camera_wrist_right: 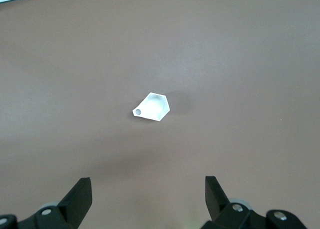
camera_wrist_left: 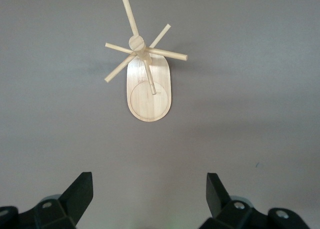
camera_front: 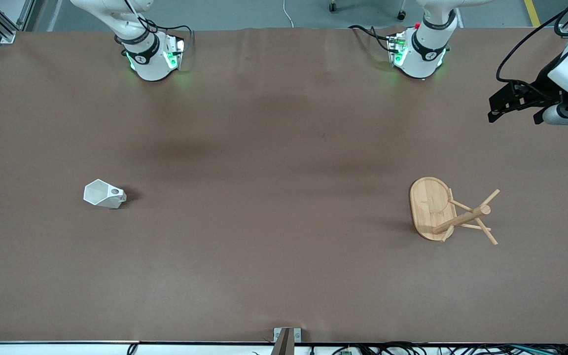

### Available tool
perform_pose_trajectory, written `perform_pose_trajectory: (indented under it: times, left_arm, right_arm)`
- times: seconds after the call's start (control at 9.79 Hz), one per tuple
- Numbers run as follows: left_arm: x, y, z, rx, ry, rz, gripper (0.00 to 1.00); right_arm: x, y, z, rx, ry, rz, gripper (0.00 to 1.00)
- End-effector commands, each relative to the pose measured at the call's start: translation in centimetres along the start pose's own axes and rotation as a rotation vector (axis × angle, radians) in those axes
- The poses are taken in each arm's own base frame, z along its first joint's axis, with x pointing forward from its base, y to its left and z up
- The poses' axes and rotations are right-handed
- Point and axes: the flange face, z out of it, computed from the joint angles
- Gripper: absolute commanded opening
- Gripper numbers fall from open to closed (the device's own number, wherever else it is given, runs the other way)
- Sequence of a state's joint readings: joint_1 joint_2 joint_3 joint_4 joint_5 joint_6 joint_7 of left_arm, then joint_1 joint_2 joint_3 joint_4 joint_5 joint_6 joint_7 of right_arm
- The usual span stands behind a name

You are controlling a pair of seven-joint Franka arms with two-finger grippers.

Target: Hang cup on rack

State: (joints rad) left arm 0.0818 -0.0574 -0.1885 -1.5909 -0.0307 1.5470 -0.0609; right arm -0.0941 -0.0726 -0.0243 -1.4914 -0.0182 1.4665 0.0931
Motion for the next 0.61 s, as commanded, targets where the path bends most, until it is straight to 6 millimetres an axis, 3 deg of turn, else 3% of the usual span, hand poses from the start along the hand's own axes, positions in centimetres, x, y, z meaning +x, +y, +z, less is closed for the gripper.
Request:
perform_pose_trajectory:
  times: [0.0,0.51]
  left_arm:
    - [0.05,-0.08,1.55,-0.014,-0.022,-0.001,1.0]
    - [0.64,-0.29,1.3,-0.004,-0.019,0.01,1.0]
  right_arm:
    - [-0.02,0.12,-0.28,0.016,-0.005,-0.005,1.0]
    - [-0.05,0.29,-0.16,0.015,-0.011,0.0,1.0]
